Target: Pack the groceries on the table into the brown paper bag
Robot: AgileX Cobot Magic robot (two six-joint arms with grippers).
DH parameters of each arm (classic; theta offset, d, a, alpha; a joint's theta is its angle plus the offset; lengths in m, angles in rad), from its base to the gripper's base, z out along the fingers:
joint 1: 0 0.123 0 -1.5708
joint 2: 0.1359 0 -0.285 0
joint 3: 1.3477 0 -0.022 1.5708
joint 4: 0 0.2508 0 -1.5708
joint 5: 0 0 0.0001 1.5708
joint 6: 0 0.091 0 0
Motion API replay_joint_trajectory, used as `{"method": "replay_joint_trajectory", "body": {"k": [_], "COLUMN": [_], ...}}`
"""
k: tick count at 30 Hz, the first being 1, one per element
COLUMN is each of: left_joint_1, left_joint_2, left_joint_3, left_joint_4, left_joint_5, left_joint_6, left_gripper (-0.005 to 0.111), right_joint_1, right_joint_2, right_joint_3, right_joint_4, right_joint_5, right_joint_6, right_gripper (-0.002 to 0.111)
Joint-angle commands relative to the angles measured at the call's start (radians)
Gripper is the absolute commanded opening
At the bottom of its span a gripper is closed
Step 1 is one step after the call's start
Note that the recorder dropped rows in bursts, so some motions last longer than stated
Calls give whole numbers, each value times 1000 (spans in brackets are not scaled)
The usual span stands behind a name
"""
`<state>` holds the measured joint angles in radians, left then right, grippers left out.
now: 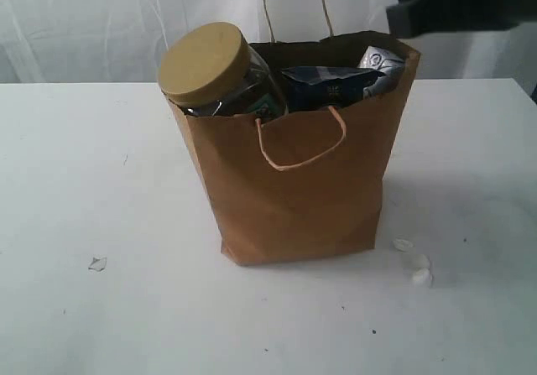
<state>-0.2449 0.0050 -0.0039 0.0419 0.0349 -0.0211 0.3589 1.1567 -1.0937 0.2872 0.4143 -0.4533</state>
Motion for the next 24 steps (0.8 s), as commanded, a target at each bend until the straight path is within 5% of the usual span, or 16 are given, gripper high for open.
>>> {"method": "replay_joint_trajectory", "body": {"k": [1, 8, 16, 24], "left_joint_1": [3, 3, 3, 3], "left_joint_2": [-5, -5, -5, -5], "left_joint_3": [4, 4, 4, 4], "left_joint_4": [-13, -13, -13, -13], "left_joint_5": [-6, -6, -6, -6], "left_joint_6": [0, 0, 0, 0], "left_gripper": [0, 0, 0, 0], "right_joint_1": [1, 1, 1, -13], "right_joint_2": [121, 253, 278, 169], "right_joint_3": [-102, -166, -173, -156], "right_joint_4": [1, 7, 19, -7], "right_joint_5": [12, 77, 71, 136], "right_joint_6": [-15, -6, -6, 20], "right_gripper": [1, 7, 56, 51]}}
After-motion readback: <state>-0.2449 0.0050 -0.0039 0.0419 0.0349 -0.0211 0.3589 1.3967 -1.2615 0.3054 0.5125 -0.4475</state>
